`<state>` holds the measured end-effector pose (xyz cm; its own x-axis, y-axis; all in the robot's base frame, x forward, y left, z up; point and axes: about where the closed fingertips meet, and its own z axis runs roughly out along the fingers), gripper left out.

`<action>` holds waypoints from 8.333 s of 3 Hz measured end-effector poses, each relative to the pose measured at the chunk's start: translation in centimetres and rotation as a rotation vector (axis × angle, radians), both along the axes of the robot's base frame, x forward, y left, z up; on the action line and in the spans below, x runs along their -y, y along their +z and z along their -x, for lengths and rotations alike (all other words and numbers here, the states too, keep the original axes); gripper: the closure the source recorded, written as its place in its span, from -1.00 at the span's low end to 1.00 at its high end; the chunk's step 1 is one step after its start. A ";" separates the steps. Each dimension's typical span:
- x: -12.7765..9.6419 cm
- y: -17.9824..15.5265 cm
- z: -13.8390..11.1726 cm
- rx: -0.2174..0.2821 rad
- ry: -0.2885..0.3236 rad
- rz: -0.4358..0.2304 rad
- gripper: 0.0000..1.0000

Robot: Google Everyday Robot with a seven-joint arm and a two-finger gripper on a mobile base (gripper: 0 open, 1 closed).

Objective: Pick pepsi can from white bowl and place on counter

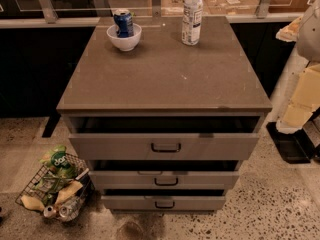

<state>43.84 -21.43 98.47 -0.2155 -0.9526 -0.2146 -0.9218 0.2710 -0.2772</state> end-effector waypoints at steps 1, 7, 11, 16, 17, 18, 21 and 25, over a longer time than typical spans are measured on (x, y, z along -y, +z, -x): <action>0.0 0.2 -0.3 0.016 -0.006 -0.006 -1.00; -13.3 0.0 -15.7 0.490 -0.039 -0.883 -1.00; -18.8 0.9 -24.3 0.540 -0.086 -1.031 -1.00; -29.5 -5.4 -41.5 0.452 -0.238 -1.134 -1.00; -29.8 -5.9 -41.7 0.453 -0.237 -1.140 -1.00; -30.2 -6.1 -42.2 0.440 -0.248 -1.159 -1.00; -31.6 -6.5 -46.9 0.461 -0.264 -1.259 -1.00; -33.1 -7.5 -48.3 0.447 -0.276 -1.261 0.74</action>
Offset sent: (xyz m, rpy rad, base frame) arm 0.0904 -0.0017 0.0190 0.1462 -0.2031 -0.0748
